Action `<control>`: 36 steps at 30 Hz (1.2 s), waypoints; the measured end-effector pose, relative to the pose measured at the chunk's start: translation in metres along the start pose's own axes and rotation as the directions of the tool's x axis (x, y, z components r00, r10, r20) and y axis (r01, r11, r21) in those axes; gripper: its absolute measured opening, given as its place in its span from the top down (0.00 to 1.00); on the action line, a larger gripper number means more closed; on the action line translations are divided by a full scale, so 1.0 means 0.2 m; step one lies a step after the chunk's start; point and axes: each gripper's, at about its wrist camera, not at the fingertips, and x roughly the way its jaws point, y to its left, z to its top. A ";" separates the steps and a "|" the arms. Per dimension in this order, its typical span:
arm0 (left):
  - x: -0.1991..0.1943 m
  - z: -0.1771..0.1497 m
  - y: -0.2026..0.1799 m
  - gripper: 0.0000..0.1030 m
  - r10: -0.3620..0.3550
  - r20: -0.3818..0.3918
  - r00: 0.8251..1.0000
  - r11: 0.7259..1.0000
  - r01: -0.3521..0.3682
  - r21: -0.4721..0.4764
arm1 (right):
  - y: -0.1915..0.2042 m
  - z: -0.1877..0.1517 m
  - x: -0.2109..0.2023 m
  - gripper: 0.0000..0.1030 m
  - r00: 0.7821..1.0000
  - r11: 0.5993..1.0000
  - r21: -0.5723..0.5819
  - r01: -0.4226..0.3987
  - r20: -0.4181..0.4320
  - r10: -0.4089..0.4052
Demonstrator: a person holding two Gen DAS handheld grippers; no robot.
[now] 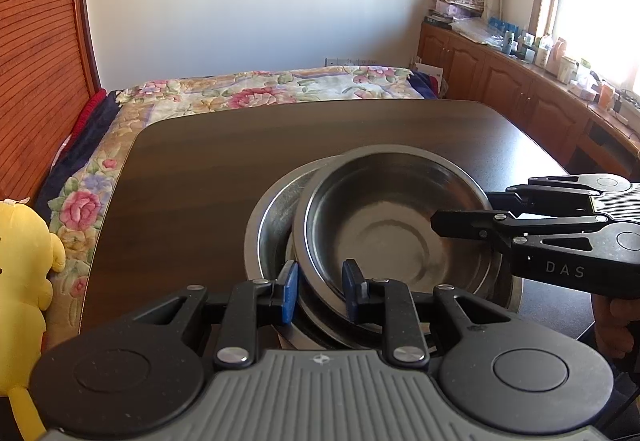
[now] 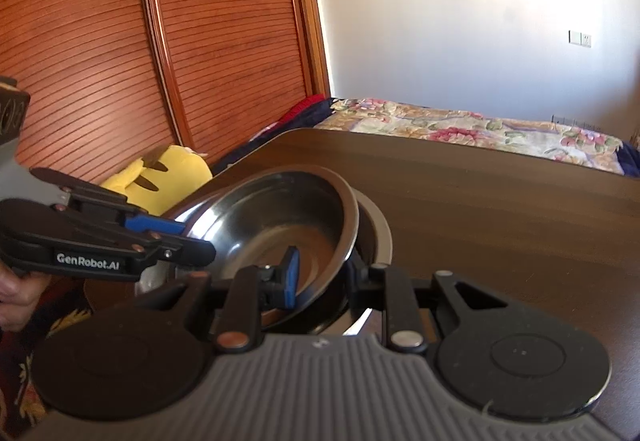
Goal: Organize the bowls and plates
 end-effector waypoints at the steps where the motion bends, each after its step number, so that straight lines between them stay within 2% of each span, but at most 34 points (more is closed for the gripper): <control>1: 0.00 0.00 0.00 0.75 -0.002 0.005 1.000 1.000 0.002 -0.001 | 0.00 0.00 0.00 0.75 1.000 1.000 -0.004 0.004 0.001 -0.004; 10: -0.02 0.00 -0.01 0.75 0.000 0.033 0.999 1.000 0.000 -0.003 | 0.03 0.00 0.00 0.74 0.999 0.998 -0.048 0.039 0.013 -0.038; 21: -0.07 0.01 -0.05 0.75 0.017 0.099 0.995 1.000 -0.015 -0.024 | 0.01 0.00 -0.12 0.74 0.997 0.999 -0.013 0.037 0.061 -0.036; 24: -0.09 0.02 -0.07 0.72 0.026 0.124 0.992 0.999 -0.022 -0.033 | 0.01 0.00 -0.17 0.74 0.996 0.999 -0.007 0.049 0.082 -0.048; 30: -0.16 0.01 -0.14 0.54 0.033 0.166 0.986 0.998 -0.024 -0.058 | -0.02 -0.02 -0.26 0.74 0.990 0.996 0.034 0.079 0.117 -0.082; 32: -0.18 0.01 -0.17 0.41 0.041 0.181 0.983 0.998 -0.032 -0.052 | -0.04 -0.02 -0.29 0.74 0.987 0.994 0.053 0.092 0.127 -0.098; 35: -0.21 0.01 -0.19 0.28 0.039 0.198 0.979 0.998 -0.029 -0.054 | -0.06 -0.02 -0.32 0.67 0.982 0.990 0.065 0.123 0.140 -0.131; 36: -0.21 0.01 -0.19 0.25 0.039 0.204 0.978 0.998 -0.029 -0.055 | -0.06 -0.02 -0.34 0.62 0.979 0.989 0.067 0.136 0.144 -0.144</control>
